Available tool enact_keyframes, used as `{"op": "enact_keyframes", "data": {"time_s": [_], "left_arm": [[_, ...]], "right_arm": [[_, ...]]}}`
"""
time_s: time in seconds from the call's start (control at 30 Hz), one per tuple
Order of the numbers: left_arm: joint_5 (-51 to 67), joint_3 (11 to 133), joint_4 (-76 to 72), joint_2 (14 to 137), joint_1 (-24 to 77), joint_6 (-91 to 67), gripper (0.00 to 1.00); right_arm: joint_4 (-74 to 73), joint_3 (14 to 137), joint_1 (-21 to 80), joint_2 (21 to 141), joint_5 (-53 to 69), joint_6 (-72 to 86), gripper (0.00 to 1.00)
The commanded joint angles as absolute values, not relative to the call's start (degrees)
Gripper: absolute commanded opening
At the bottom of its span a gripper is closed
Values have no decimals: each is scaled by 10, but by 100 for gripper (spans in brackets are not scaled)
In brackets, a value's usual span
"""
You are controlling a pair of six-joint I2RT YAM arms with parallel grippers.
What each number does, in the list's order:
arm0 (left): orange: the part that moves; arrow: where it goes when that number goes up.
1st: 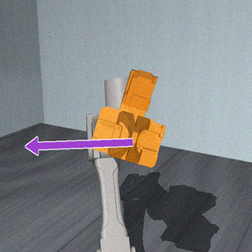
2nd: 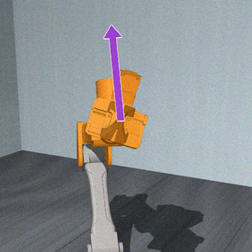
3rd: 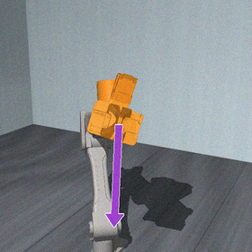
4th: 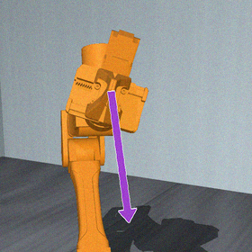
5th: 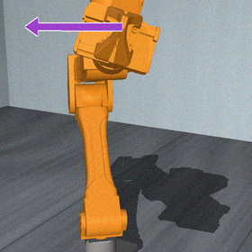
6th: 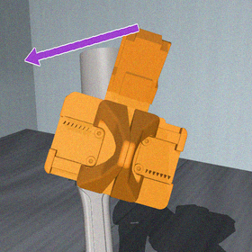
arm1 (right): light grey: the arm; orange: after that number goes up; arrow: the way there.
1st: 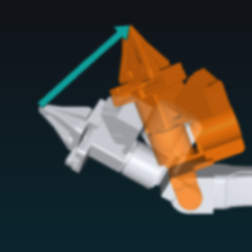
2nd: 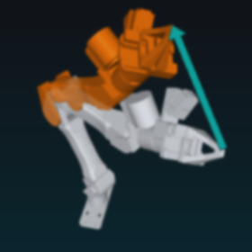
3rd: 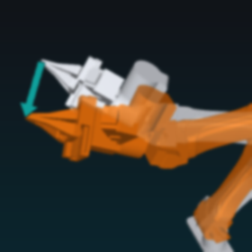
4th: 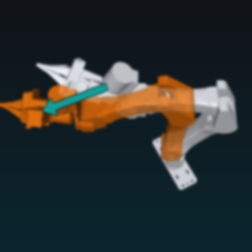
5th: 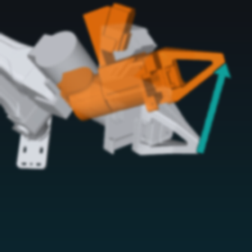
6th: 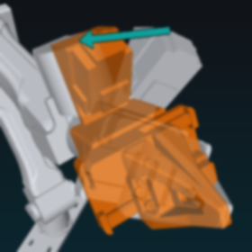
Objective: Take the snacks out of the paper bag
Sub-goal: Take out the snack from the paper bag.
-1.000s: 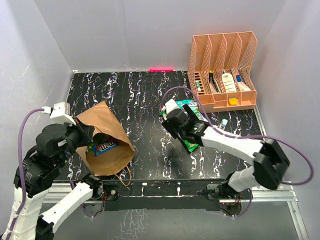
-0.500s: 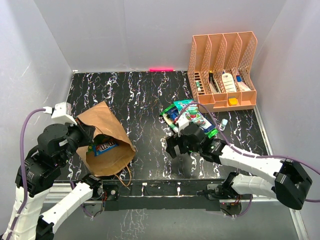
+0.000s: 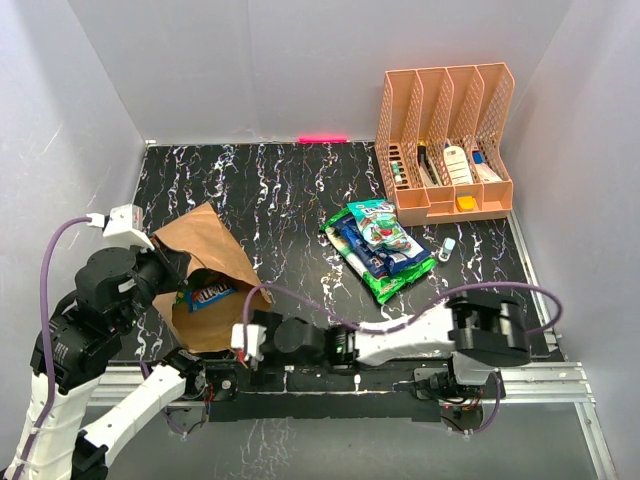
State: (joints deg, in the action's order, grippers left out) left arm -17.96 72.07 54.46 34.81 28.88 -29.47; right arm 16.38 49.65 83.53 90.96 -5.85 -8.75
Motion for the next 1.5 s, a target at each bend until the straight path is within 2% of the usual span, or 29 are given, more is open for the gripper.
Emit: {"op": "enact_keyframes", "data": {"time_s": [0.0, 0.13, 0.27, 0.33, 0.63, 0.87, 1.03, 1.27, 1.37, 1.47], "left_arm": [[-172, 732, 550, 356, 291, -296, 0], [-166, 742, 558, 359, 291, -297, 0], [-161, 746, 558, 360, 290, -299, 0], [-155, 747, 557, 362, 291, -301, 0], [-135, 751, 562, 362, 291, -307, 0], [-128, 753, 566, 363, 291, -305, 0], [-130, 762, 571, 365, 291, -305, 0], [-127, 764, 571, 368, 291, -307, 0], [-126, 764, 573, 369, 291, -307, 0], [-128, 766, 578, 368, 291, -306, 0]], "right_arm": [[311, 573, 850, 993, -65, -319, 94], [351, 634, 848, 1099, -78, -433, 88], [405, 668, 838, 1164, -93, -527, 72], [417, 682, 829, 1188, -90, -553, 69], [400, 737, 778, 1244, -60, -561, 67], [428, 774, 747, 1277, -40, -516, 69], [407, 793, 739, 1297, 0, -521, 72], [375, 851, 721, 1345, -8, -511, 75], [381, 862, 717, 1364, -29, -510, 71], [387, 861, 715, 1369, -44, -503, 61]]}}
